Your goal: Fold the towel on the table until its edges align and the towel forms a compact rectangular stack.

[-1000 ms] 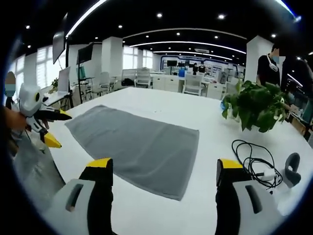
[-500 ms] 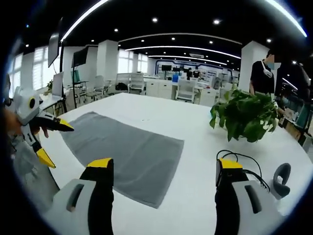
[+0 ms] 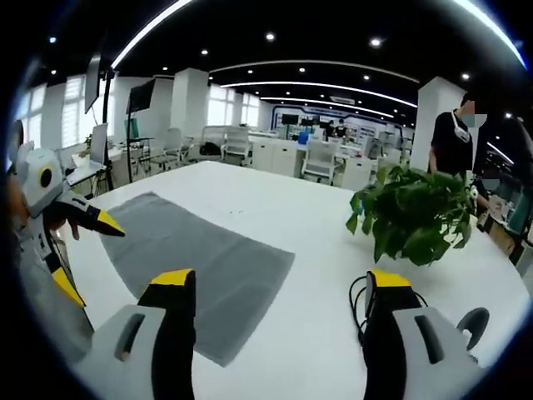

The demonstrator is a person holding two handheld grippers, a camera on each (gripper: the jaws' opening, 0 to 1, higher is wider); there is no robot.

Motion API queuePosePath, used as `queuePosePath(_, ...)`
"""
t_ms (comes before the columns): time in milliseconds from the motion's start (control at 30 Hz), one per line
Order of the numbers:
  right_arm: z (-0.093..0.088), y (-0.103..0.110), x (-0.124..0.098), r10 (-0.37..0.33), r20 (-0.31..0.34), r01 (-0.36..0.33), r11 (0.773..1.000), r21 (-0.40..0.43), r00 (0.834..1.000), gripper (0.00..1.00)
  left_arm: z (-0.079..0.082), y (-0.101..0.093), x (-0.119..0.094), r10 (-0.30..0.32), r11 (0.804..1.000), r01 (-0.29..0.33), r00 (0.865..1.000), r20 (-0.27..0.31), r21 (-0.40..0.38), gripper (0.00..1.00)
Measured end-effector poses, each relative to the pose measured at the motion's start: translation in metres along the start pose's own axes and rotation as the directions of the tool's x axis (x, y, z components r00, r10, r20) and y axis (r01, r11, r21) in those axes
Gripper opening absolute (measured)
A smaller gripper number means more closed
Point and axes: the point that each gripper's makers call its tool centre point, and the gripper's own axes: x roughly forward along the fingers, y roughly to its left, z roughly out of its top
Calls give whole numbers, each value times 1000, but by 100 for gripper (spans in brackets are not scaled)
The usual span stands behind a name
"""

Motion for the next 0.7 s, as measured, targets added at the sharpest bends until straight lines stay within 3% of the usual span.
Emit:
queuePosePath(300, -15, -22, 30, 53, -16, -53, 998, 20, 998, 83, 5, -13, 40, 2, 1000, -3, 999, -32, -6, 72)
queuePosePath(700, -35, -22, 66, 132, -41, -130, 991, 42, 990, 80, -16, -22, 81, 8, 1000, -7, 993, -114, 15, 58)
